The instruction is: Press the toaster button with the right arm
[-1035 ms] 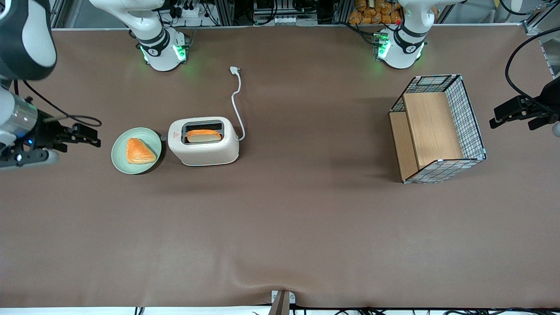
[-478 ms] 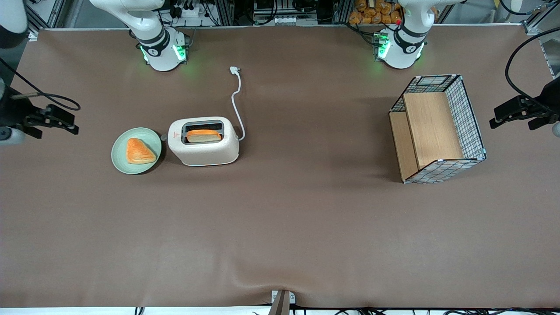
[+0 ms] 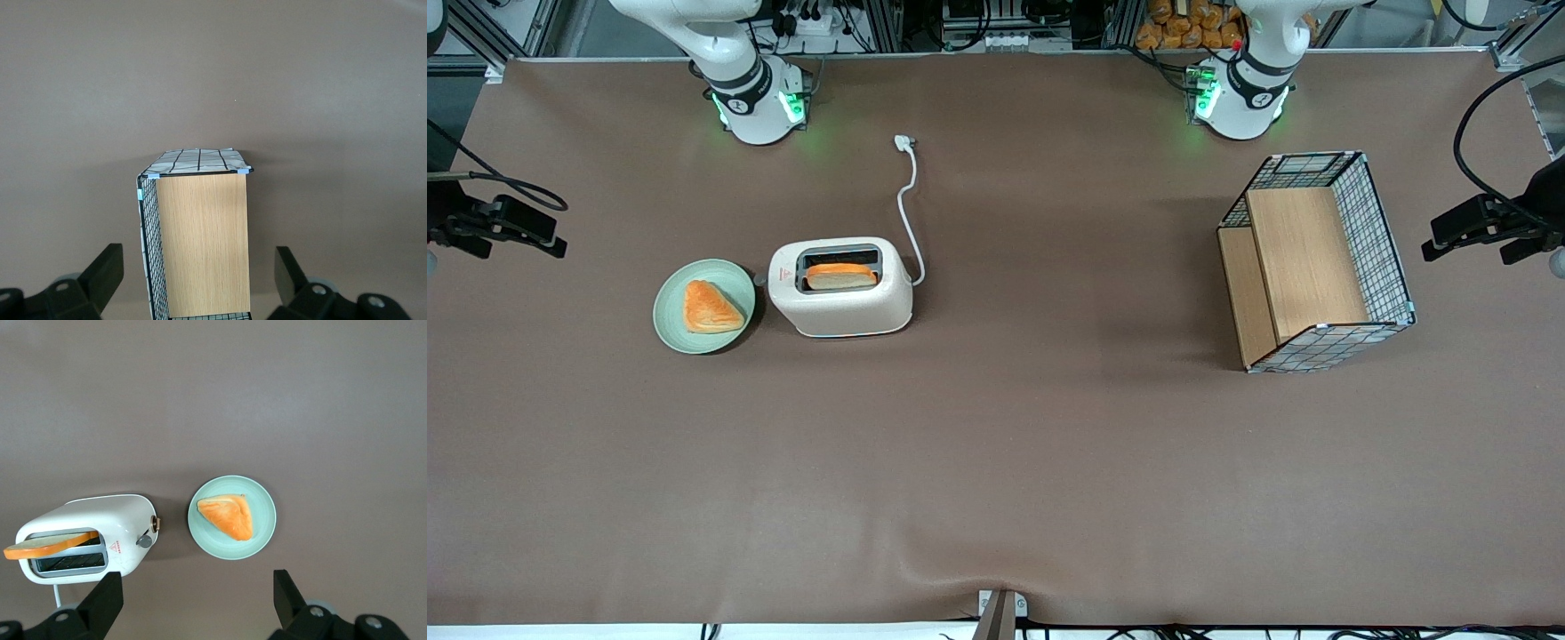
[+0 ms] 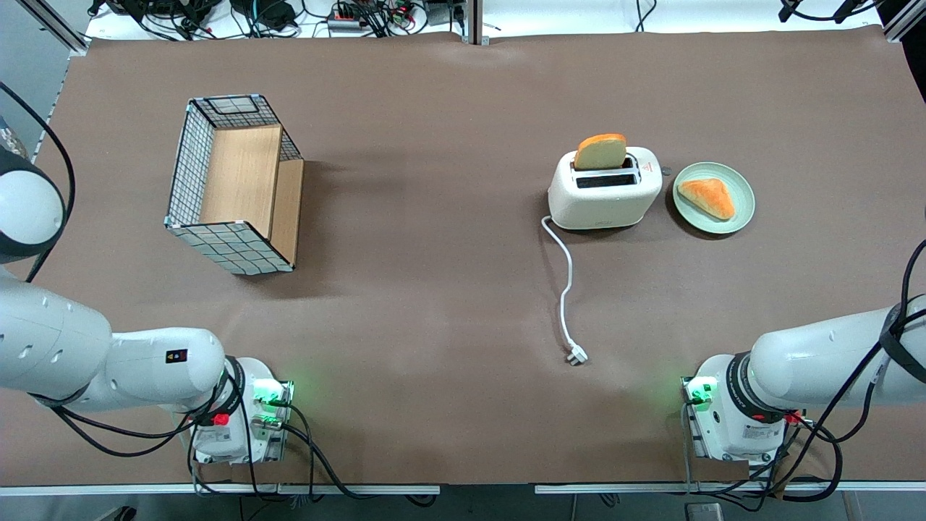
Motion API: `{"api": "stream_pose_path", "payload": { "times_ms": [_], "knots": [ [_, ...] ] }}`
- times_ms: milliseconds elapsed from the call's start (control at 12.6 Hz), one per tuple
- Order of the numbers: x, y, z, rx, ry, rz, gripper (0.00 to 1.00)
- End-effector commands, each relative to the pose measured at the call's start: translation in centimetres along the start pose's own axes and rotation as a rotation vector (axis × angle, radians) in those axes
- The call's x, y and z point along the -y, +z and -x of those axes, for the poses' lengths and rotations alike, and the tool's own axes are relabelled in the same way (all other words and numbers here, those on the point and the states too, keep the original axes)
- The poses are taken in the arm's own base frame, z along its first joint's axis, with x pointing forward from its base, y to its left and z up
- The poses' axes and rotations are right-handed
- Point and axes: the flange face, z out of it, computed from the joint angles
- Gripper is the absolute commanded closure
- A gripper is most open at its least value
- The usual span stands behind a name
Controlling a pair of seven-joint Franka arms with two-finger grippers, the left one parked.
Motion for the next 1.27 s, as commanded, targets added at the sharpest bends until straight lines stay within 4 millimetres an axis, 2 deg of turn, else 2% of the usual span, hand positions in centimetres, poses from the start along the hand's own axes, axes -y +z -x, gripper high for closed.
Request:
{"api": "stream_pose_path", "payload": {
  "times_ms": [0, 1195],
  "knots": [
    [-0.07, -1.29, 0.62, 0.007, 0.032, 0.018, 0.0],
    [-0.57, -1.28, 1.05, 0.033, 0.04, 0.018, 0.0]
  ]
}}
